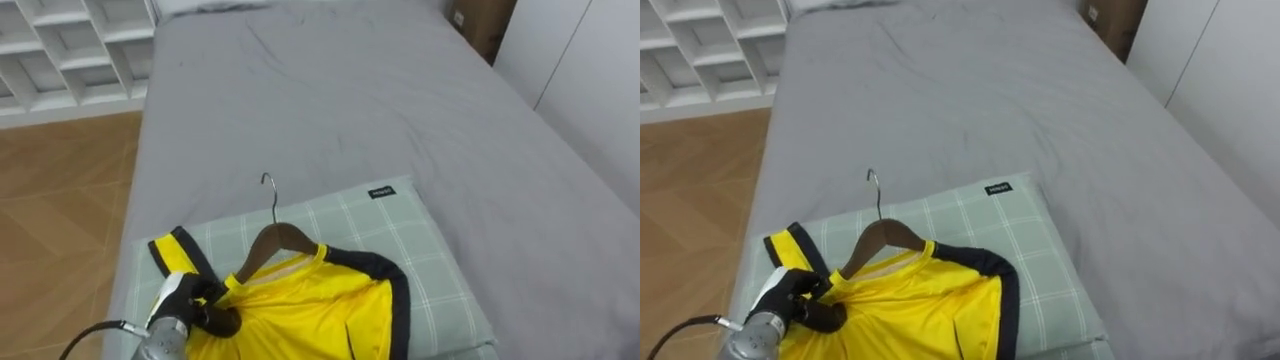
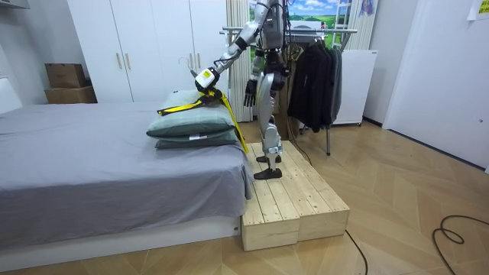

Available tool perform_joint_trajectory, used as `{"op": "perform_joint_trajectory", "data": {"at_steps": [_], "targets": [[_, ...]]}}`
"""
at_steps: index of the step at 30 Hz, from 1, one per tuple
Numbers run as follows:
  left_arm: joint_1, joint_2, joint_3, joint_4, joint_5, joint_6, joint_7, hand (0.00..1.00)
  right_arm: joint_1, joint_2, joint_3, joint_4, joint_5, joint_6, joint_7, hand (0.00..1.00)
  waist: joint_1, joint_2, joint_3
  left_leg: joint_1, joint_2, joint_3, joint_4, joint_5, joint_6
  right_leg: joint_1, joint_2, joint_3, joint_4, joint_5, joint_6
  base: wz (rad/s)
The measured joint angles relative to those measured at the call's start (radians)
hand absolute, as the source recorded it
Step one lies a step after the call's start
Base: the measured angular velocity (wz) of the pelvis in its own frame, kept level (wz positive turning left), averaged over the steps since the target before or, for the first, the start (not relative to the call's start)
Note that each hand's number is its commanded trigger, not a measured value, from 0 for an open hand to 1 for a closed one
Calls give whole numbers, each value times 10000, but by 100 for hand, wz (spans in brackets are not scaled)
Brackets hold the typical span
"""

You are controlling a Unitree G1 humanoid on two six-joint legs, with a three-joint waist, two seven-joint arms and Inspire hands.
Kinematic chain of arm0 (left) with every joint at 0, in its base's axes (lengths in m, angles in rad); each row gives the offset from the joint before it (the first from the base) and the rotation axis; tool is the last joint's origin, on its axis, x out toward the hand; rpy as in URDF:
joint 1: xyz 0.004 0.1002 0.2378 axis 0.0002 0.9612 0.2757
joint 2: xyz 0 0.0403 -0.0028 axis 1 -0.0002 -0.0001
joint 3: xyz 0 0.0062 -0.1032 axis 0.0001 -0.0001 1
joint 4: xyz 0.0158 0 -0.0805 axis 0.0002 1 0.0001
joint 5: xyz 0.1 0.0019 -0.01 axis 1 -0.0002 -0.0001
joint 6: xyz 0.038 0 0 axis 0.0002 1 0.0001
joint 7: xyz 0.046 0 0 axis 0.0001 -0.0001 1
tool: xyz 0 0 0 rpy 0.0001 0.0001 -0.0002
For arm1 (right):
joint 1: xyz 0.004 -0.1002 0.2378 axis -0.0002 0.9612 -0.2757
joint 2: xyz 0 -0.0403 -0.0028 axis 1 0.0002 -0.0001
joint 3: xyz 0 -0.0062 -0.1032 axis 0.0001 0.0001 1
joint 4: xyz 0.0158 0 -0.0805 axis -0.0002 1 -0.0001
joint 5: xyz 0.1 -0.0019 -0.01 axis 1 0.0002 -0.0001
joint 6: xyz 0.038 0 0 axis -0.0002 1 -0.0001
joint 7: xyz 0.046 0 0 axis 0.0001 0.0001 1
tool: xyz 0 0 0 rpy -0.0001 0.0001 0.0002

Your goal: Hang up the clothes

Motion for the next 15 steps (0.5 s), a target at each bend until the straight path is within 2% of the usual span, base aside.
{"op": "perform_joint_trajectory", "data": {"at_steps": [4,8,10,15], "targets": [[668,15,-39,-867,1,1,2,100,251,-65,-576,3,0,-4,-515,0,-72,-20,-31,184,-51,-70,-32,8,-4,270,-11,-9,-171,-11,14,4],[1085,15,-45,-1289,7,8,5,100,358,-99,-1088,3,-259,-3,-978,0,-90,-97,-75,555,-112,-115,-107,7,-3,665,-51,-19,-251,-52,75,4],[1438,19,-44,-1791,246,23,22,100,413,-186,-1444,-181,-639,1,-1271,0,-81,-184,-130,814,-123,-115,-191,7,-4,918,-54,-20,-339,-52,75,0],[1753,94,-49,-2492,575,15,70,100,613,-339,-2109,-1168,-1223,-215,-1948,0,-97,-386,-183,1054,-121,-143,-211,6,-6,1206,-50,-61,-369,-58,76,0]]}}
